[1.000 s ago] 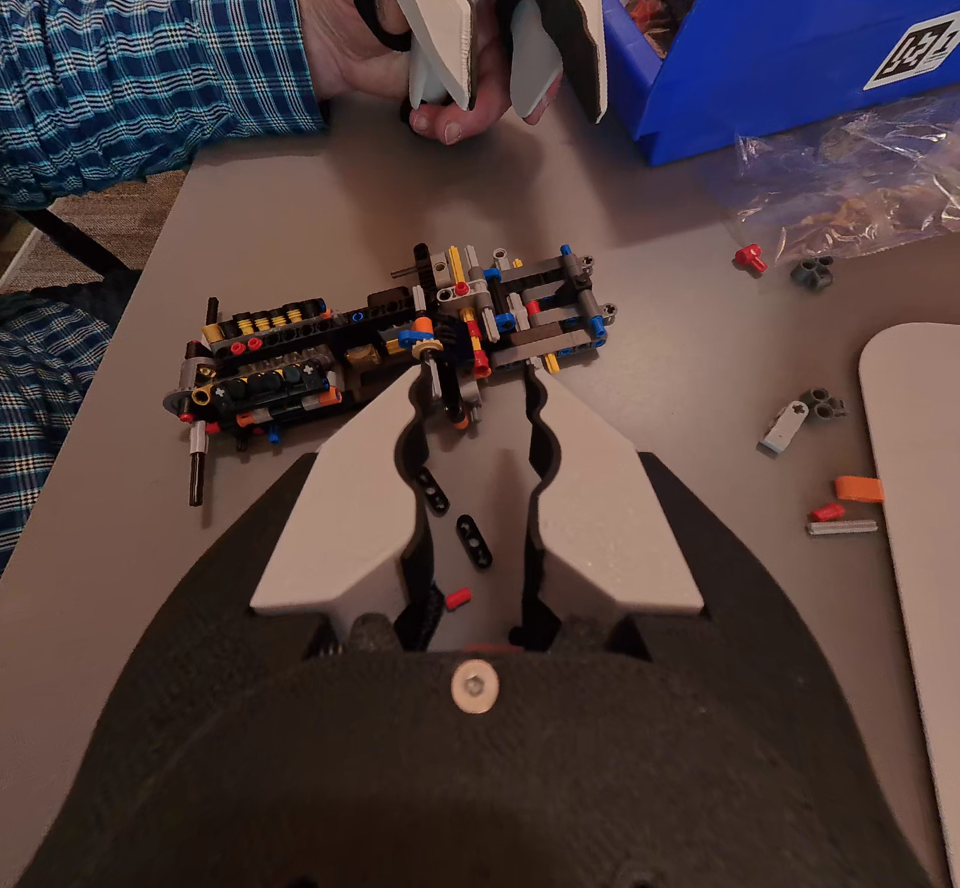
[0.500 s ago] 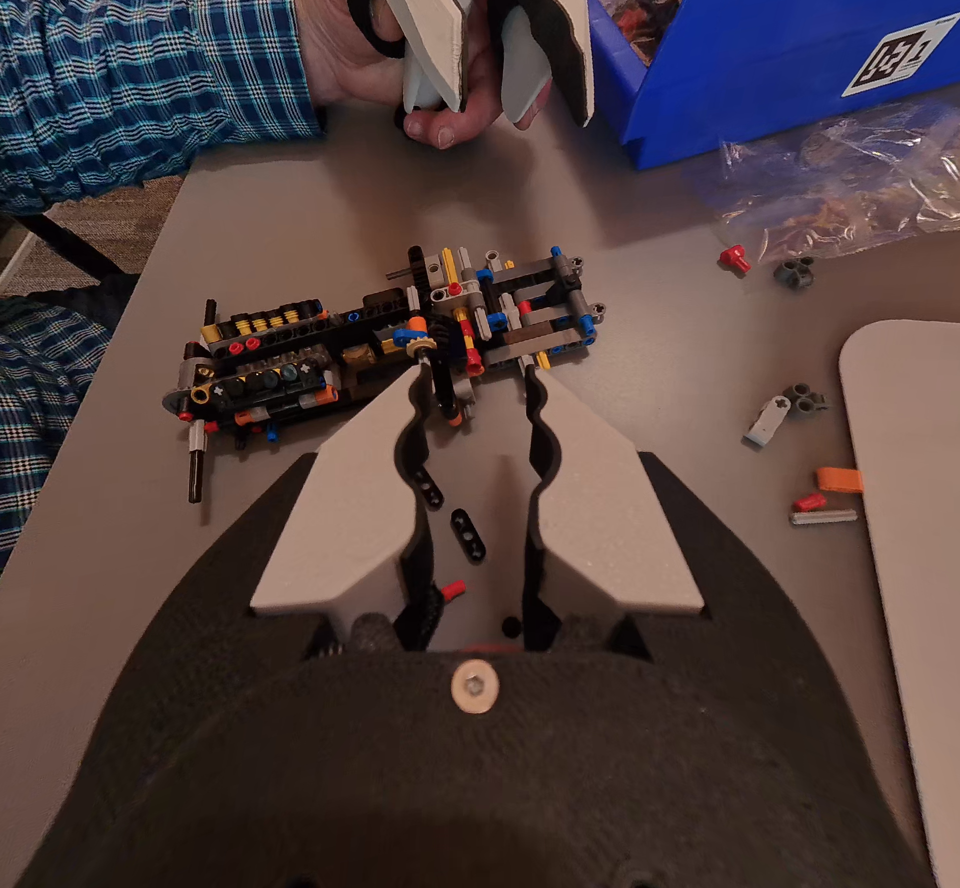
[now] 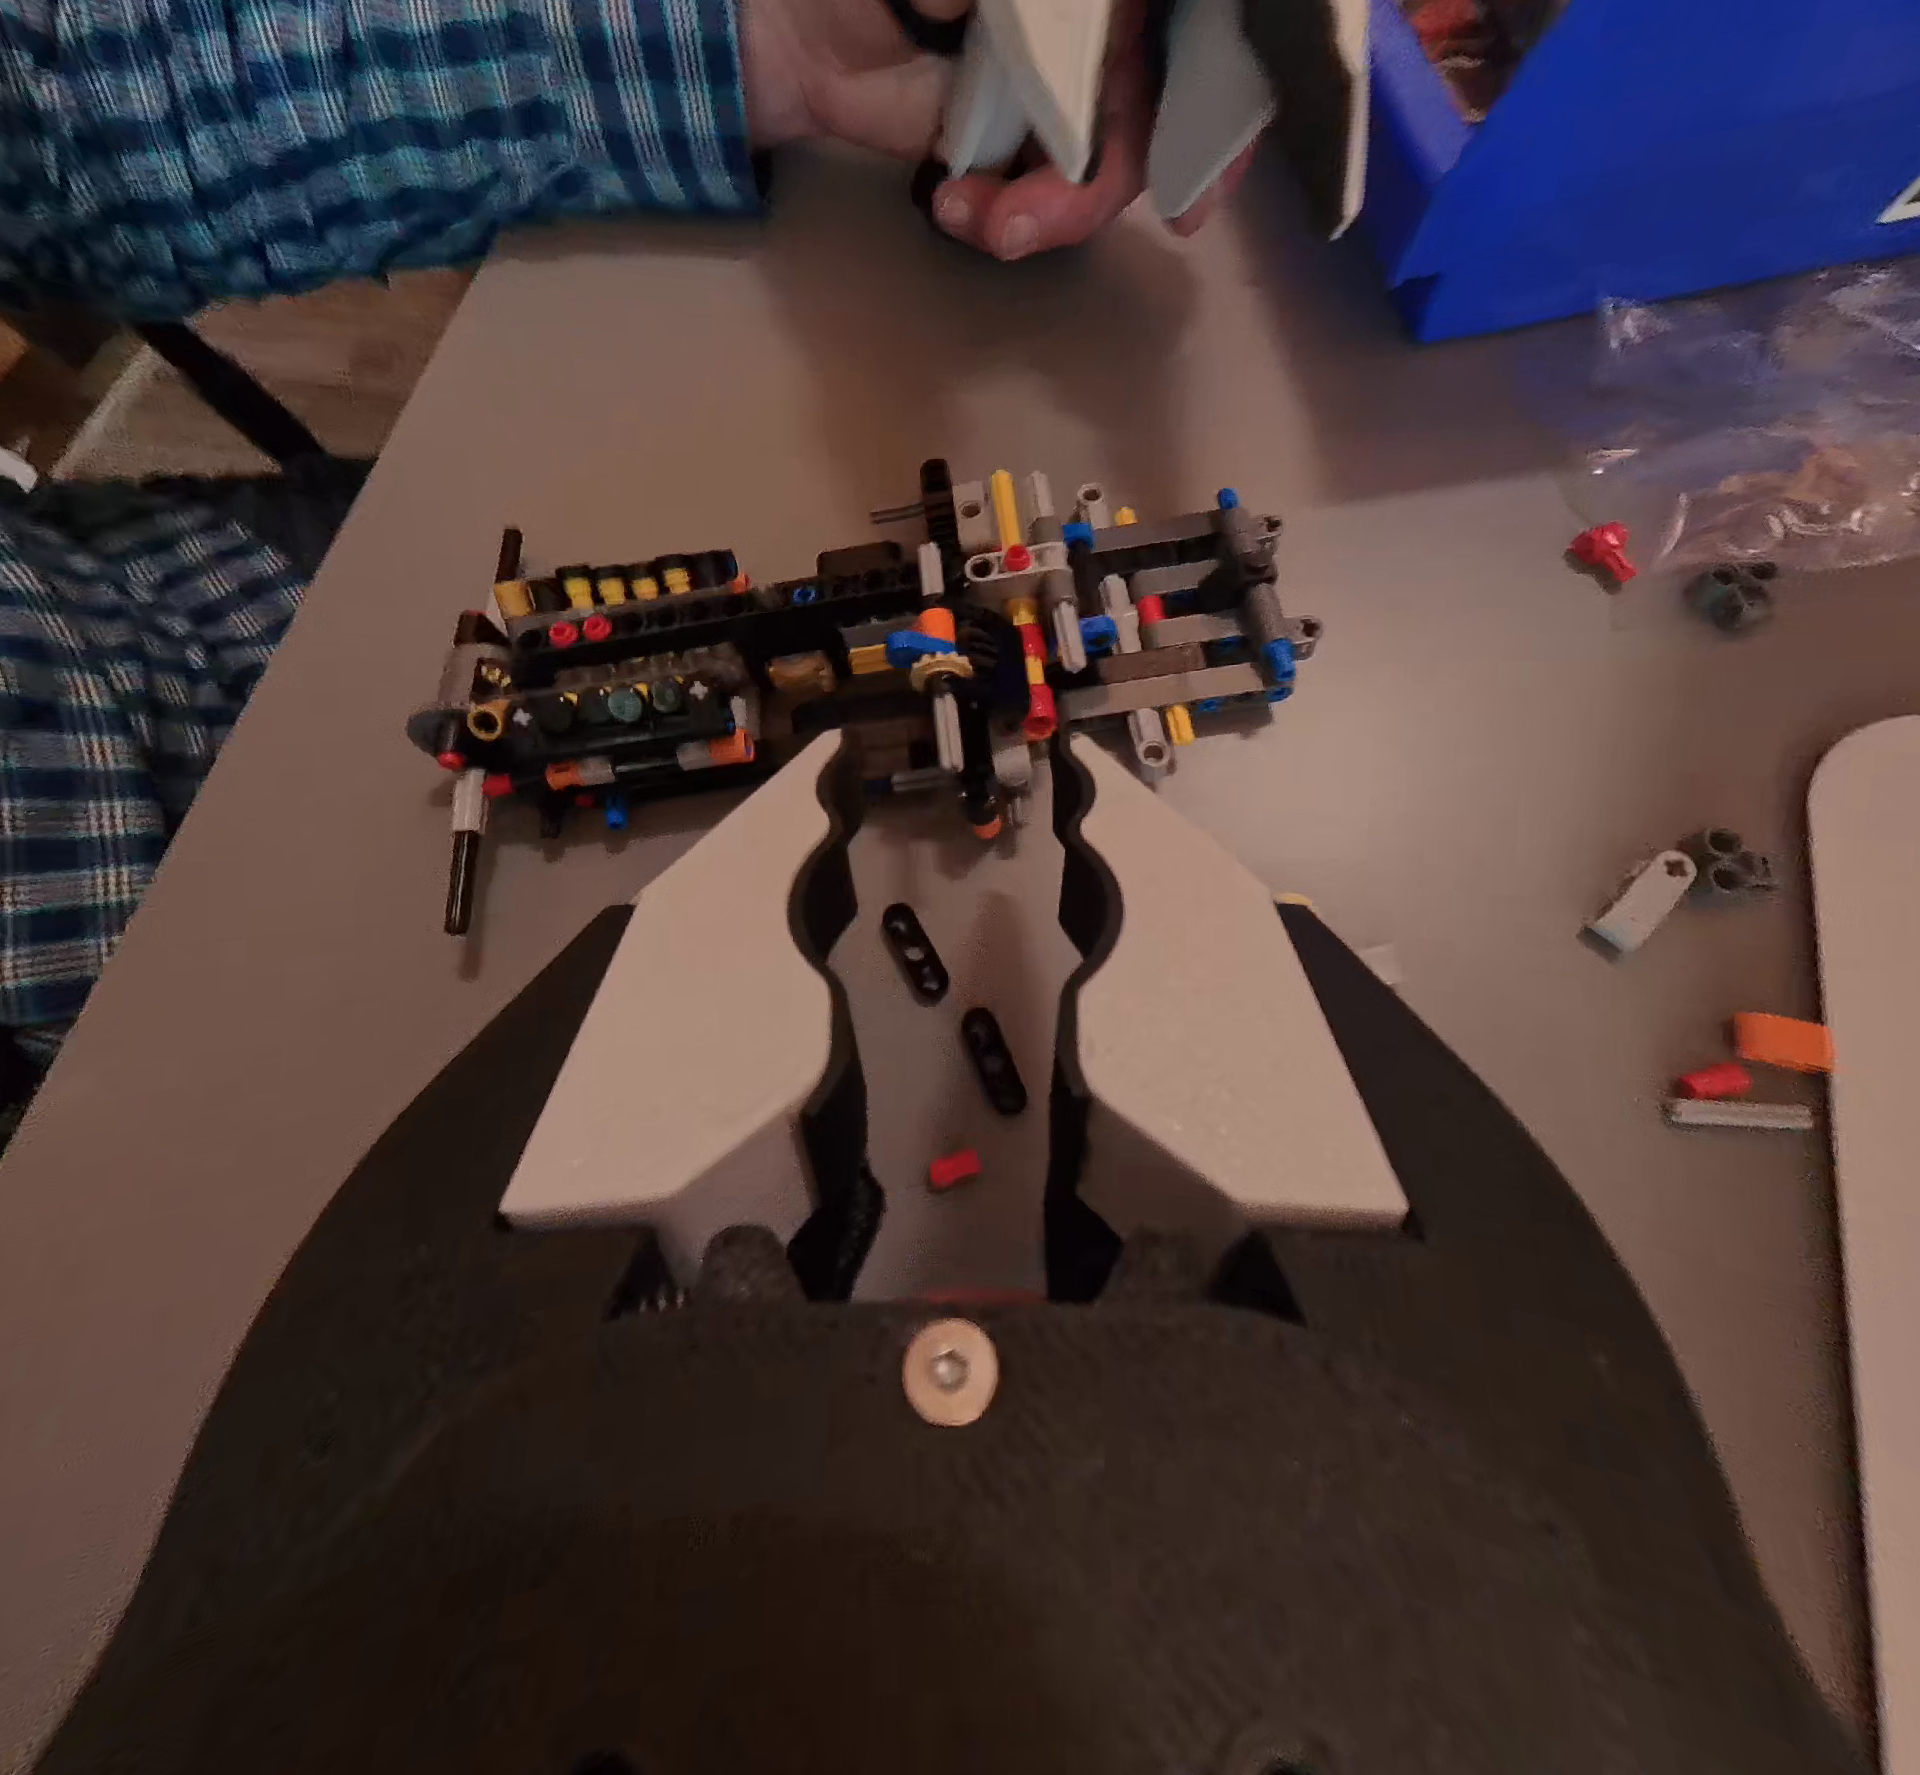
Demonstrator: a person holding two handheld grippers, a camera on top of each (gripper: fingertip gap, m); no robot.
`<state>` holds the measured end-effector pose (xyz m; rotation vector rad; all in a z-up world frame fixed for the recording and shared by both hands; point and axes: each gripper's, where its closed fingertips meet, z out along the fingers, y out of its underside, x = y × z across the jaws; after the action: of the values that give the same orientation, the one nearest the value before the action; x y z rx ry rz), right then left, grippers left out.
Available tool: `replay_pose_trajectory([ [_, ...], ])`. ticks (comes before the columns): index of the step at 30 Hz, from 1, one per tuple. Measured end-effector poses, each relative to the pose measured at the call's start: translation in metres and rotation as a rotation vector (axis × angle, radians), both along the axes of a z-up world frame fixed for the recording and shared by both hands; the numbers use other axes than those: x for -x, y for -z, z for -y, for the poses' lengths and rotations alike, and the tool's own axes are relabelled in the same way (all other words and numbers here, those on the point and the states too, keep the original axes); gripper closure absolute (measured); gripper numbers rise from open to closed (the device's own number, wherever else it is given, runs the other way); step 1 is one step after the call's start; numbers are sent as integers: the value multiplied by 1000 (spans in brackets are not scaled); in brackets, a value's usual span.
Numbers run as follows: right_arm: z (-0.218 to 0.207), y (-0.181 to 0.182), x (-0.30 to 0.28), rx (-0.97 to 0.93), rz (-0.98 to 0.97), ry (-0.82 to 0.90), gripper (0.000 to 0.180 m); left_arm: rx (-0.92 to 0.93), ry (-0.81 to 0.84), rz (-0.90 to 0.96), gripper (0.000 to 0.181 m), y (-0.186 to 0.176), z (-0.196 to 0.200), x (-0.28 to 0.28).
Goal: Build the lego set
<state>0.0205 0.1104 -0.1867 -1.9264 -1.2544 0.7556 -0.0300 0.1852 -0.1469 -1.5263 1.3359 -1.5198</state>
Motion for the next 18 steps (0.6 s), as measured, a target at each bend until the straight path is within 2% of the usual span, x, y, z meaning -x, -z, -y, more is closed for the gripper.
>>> replay_pose_trajectory([
  [3,0,11,3,-16,72,-6,147,0,0,0,132,0,0,0],
  [6,-5,15,5,-54,101,12,156,0,0,0,133,0,0,0],
  [11,-17,2,3,-67,18,89,166,-1,1,-1,132,0,0,0],
  [18,-33,0,-5,-53,-11,202,159,-1,1,-1,132,0,0,0],
])
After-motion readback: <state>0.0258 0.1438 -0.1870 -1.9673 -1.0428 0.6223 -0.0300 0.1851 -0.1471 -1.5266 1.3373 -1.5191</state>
